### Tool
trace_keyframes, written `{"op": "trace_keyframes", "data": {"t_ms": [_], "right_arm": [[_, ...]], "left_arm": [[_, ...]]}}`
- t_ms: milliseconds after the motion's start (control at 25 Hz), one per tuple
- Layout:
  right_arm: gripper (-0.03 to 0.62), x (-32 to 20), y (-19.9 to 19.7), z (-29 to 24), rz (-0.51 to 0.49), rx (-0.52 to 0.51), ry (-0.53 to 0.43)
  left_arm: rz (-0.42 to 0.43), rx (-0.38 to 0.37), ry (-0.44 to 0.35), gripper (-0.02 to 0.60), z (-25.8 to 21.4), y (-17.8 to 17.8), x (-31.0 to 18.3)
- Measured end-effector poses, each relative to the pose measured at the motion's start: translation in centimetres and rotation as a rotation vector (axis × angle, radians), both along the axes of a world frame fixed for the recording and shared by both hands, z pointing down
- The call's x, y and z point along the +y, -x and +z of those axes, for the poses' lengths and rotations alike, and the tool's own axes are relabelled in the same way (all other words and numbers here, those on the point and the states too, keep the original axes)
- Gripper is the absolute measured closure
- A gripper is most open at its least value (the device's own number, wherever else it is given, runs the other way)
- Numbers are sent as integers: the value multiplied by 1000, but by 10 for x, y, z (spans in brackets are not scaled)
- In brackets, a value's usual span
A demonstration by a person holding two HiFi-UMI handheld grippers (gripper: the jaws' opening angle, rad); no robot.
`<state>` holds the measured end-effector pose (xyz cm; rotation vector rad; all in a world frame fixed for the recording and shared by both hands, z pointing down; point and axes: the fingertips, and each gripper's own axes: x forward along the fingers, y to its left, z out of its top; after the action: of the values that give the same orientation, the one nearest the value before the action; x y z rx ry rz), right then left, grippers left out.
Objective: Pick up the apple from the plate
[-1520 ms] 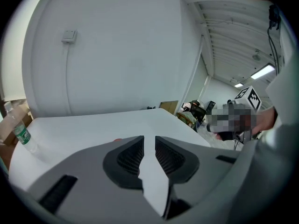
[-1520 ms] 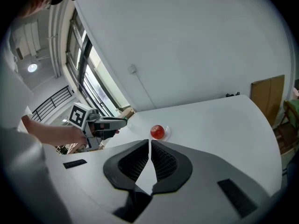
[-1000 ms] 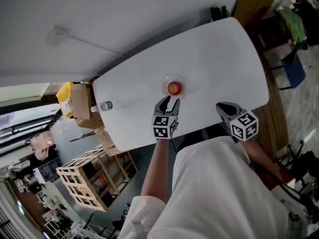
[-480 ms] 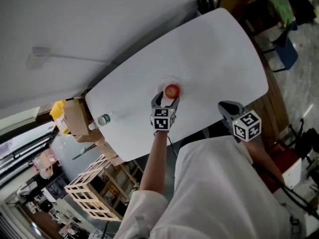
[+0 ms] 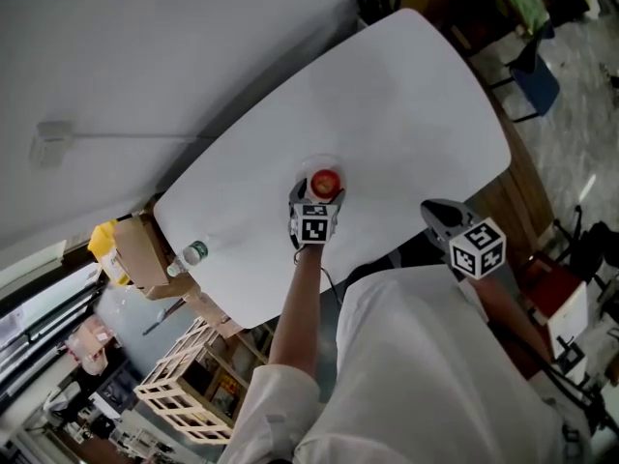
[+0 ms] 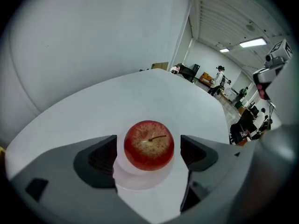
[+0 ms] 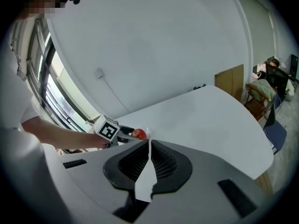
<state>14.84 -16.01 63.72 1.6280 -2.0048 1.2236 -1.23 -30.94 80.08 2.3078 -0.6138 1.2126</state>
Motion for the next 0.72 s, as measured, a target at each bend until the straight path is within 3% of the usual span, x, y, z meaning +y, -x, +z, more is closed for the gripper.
{"op": "trace_keyframes", "data": {"t_ms": [200,240,720], "right_arm": [[556,5,-3,0,28,10,9],[556,5,-3,0,32,13,9],[556,3,9,-8,18,31,-18]], "left_arm": [[6,-1,27,162,12,-1,2],[2,8,31,217,12,-2,1],[-32,120,42,222,-20,-4,4]]}}
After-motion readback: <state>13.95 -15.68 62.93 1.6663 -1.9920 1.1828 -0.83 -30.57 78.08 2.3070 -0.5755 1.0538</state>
